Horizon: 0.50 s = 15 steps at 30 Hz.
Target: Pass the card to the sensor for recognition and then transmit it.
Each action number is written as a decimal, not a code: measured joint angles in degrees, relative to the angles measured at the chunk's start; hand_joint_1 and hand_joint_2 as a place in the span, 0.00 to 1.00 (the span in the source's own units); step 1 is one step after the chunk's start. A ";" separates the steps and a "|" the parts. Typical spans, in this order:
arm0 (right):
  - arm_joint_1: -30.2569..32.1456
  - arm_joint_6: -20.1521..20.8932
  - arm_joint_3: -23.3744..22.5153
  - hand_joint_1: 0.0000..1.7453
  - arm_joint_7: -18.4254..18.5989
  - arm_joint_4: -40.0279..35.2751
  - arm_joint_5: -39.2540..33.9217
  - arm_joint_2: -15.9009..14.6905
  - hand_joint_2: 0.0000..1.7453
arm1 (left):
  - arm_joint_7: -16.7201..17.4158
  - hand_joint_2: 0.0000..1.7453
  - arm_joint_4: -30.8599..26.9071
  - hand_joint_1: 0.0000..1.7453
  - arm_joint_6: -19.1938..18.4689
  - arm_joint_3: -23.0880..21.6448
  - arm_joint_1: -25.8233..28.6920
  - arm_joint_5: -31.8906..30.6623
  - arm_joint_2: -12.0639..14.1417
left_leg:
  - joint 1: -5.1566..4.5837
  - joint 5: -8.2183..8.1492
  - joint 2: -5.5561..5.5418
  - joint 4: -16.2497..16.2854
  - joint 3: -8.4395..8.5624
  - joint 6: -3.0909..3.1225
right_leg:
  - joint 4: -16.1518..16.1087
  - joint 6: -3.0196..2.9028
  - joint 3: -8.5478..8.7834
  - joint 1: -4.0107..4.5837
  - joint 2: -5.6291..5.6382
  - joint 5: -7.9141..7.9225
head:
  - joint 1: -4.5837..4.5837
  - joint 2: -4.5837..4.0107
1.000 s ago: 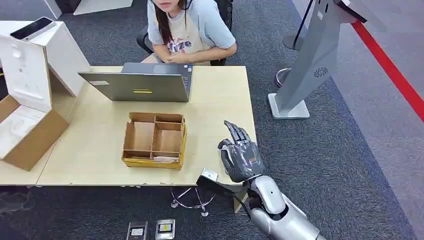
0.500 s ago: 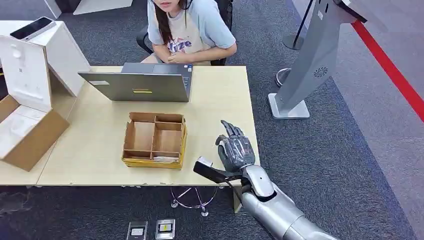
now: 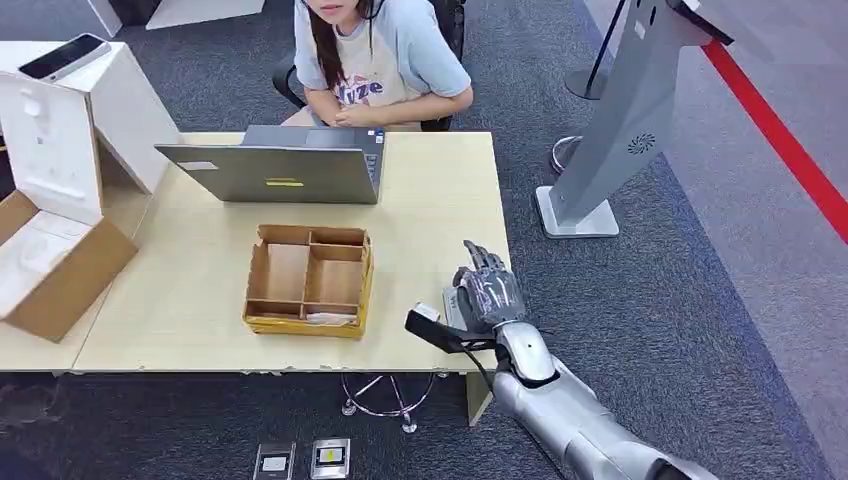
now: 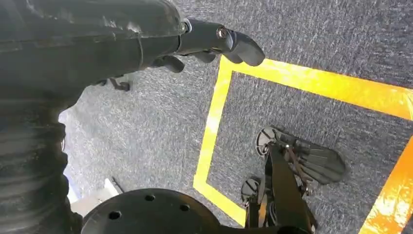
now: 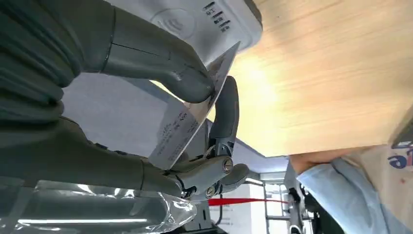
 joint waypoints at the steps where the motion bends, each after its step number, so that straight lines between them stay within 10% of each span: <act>1: -0.18 0.00 0.00 1.00 0.00 0.48 0.00 0.00 1.00 | 0.02 1.00 0.00 0.00 0.04 0.00 0.00 0.02 0.07 | 0.00 0.00 0.00 0.00 0.00 0.00 | 0.00 0.00 0.00 0.00 -0.01 0.00 | 0.00 0.02; 15: -1.48 -2.91 0.00 1.00 -0.68 5.99 -0.44 0.50 1.00 | 0.09 1.00 0.00 0.00 1.27 -0.02 0.00 1.60 0.13 | 0.00 0.00 0.00 0.00 0.07 0.00 | 0.00 0.00 0.05 0.00 0.00 0.01 | 0.00 0.00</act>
